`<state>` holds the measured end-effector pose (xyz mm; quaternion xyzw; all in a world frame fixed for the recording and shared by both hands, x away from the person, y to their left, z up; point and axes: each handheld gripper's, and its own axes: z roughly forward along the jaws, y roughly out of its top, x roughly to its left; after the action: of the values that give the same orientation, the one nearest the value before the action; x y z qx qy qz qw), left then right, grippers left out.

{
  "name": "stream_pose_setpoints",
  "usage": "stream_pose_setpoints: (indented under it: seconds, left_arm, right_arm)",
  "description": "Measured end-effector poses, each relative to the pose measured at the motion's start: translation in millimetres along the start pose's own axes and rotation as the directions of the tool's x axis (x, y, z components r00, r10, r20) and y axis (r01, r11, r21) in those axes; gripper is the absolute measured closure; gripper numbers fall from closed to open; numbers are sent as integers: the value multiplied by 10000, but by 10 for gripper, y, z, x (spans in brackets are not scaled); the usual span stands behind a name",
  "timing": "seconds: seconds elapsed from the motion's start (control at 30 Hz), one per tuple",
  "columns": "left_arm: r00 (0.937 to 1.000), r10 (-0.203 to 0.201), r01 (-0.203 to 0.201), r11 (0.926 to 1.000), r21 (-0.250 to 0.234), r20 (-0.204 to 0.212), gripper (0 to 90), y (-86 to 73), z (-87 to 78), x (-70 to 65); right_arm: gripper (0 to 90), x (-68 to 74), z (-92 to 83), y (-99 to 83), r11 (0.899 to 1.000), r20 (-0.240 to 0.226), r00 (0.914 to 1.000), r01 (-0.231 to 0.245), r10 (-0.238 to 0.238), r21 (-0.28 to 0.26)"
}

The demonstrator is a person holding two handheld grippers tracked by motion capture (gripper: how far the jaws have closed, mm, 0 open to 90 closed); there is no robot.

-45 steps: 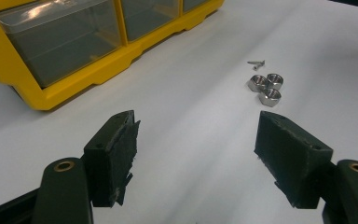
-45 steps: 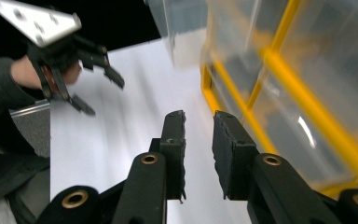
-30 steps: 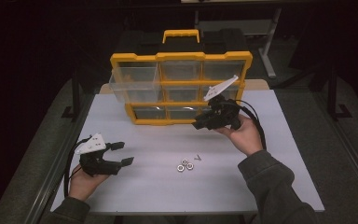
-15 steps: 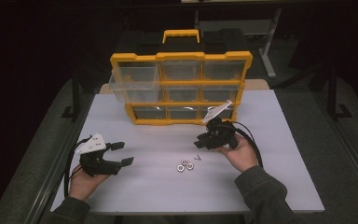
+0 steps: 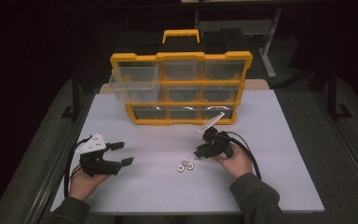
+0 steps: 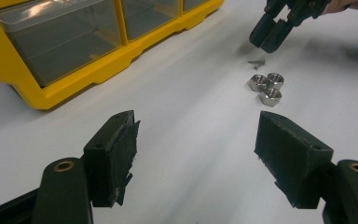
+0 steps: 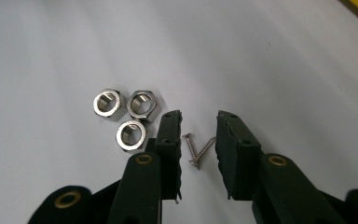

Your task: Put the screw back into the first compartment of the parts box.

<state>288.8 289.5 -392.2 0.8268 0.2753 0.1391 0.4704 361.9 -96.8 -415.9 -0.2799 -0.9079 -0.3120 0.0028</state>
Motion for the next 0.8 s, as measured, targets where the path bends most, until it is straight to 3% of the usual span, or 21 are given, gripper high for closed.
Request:
stream_pose_setpoints:
  seconds: [0.43,0.6,0.8]
  left_arm:
    - [10000,-37,37,10000,-1,14,289,-3,2,2]
    - [10000,-50,50,10000,7,4,289,-3,5,-4]
    - [10000,-37,37,10000,26,-7,289,-3,7,-6]
  right_arm:
    - [754,-24,118,-25,9988,37,9997,-248,246,421]
    - [780,-12,139,-60,9973,325,9994,-150,127,714]
    - [817,-7,144,-90,9976,486,9988,-120,87,685]
